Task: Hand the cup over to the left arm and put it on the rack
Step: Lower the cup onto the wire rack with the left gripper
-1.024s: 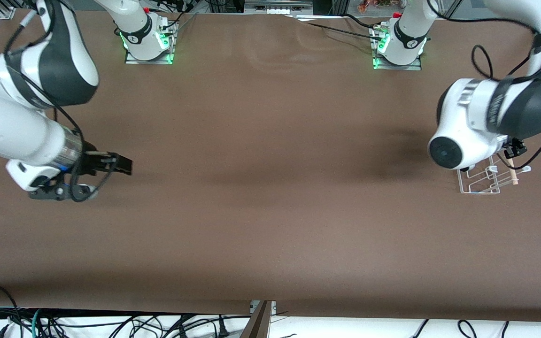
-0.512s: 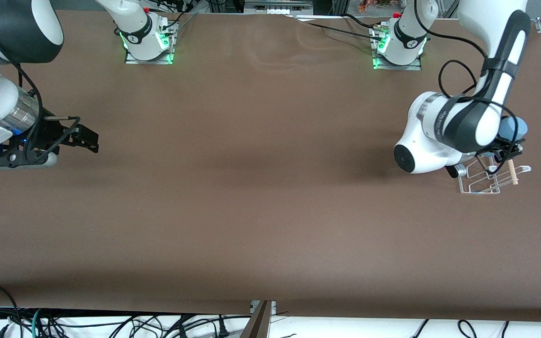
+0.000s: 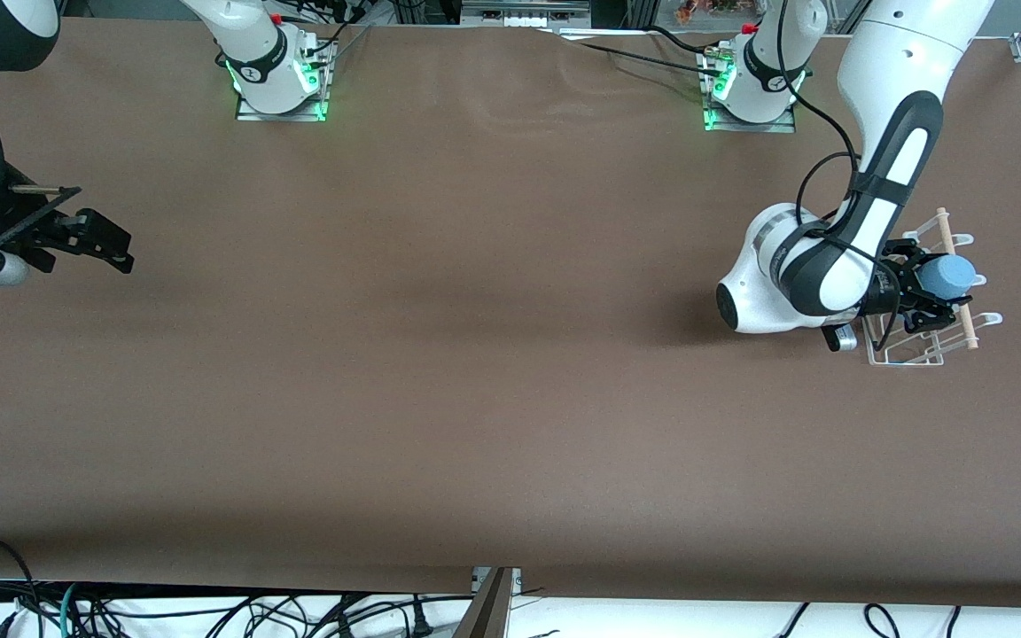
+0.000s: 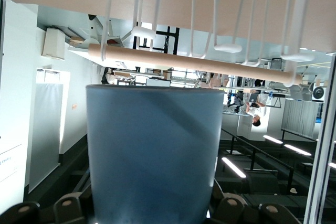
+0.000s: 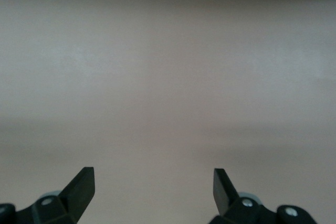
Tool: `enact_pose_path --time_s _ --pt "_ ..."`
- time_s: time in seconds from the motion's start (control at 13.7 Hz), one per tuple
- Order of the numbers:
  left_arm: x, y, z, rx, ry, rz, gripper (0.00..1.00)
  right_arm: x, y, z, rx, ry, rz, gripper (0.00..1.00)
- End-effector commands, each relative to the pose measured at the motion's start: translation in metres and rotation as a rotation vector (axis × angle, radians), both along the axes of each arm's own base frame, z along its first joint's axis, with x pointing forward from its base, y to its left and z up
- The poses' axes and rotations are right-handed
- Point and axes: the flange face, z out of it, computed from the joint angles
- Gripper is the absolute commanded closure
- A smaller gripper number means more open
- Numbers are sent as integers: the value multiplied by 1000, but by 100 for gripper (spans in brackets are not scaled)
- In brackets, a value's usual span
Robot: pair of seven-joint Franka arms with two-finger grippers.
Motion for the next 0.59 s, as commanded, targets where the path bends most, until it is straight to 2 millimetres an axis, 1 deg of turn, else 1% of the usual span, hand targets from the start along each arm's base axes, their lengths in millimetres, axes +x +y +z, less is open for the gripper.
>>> enact_pose_path --time_s 0.0,0.07,0.15,0.44,0.51 --pt "0 20 1 -14 -14 -36 99 -9 -6 -1 -35 14 26 0" --pt "1 26 -1 -10 -14 -47 99 -8 -7 -3 -35 23 36 0" --pt "0 30 -4 -11 -17 -45 99 -7 -7 1 -31 16 36 0" --pt "-12 33 -21 -2 -41 -63 99 -4 -5 1 -25 27 33 0" --pt "-14 33 -25 23 -43 -95 99 -4 -5 1 -24 27 33 0"
